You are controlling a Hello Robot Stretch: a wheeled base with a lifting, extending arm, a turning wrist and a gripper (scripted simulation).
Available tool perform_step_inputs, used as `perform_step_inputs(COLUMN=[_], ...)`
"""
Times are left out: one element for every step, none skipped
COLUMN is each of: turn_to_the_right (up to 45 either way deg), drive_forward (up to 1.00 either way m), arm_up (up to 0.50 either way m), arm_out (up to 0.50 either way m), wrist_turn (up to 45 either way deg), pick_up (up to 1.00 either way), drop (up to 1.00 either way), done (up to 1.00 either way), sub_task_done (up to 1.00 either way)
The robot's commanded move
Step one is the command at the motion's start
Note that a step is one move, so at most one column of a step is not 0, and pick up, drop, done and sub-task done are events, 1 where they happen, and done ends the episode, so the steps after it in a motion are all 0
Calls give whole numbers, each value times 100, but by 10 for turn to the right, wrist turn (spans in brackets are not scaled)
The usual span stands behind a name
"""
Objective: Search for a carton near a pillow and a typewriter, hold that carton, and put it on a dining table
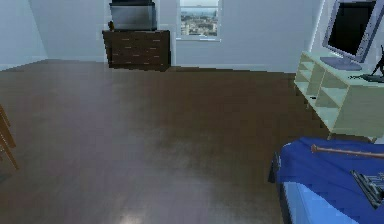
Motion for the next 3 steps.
perform_step_inputs(turn_to_the_right=[0,0,0], drive_forward=[0,0,0], arm_up=[0,0,0], arm_out=[0,0,0], wrist_turn=[450,450,210], pick_up=[0,0,0], drop=[0,0,0], done=[0,0,0], sub_task_done=[0,0,0])
